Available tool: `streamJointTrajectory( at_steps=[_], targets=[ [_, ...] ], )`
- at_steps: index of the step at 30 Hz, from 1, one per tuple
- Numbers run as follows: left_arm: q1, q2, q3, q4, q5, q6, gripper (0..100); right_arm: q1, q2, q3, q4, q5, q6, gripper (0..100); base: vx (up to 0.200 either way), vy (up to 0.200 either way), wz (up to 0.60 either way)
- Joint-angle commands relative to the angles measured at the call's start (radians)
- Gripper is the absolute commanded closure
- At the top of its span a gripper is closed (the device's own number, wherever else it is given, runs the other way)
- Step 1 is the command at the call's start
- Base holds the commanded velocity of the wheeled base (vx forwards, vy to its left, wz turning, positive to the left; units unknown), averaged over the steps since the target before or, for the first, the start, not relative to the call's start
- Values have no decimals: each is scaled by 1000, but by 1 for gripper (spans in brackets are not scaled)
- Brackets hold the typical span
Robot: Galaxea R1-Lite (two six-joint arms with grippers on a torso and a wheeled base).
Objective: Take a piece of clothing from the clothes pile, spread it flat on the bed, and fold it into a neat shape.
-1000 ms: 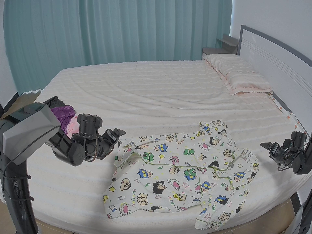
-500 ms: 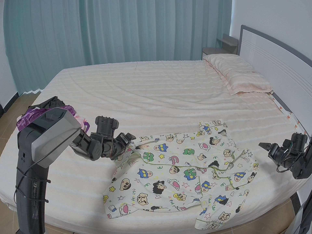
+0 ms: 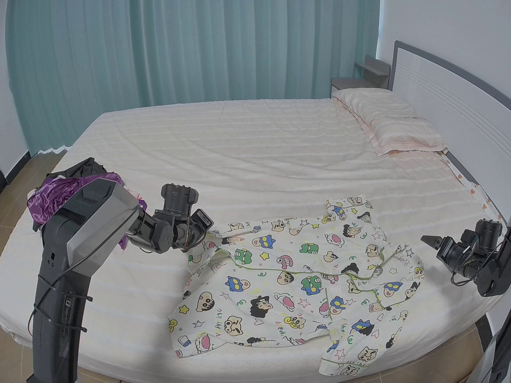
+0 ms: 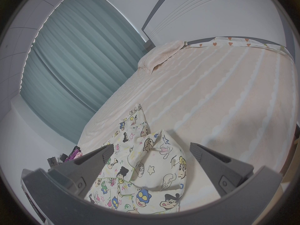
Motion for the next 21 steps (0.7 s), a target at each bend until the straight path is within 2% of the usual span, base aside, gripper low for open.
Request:
streamJointTrajectory(
  at_steps=[1,7,14,18,19,21],
  targets=[
    [33,12,-48,-2,1,0,100,0,6,2,0,1,0,0,0,0,0],
    [70,43,-140,7,3,0,100,0,6,2,0,1,2,0,0,0,0],
    [75,107,-304,107,6,-2,100,0,6,15,-1,1,-1,0,0,0,0],
    [76,147,-402,147,56,-2,100,0,6,15,-1,1,-1,0,0,0,0],
    [79,168,-454,167,76,-2,0,0,6,15,-1,1,-1,0,0,0,0],
    [82,178,-465,187,81,-2,0,0,6,15,-1,1,-1,0,0,0,0]
  ],
)
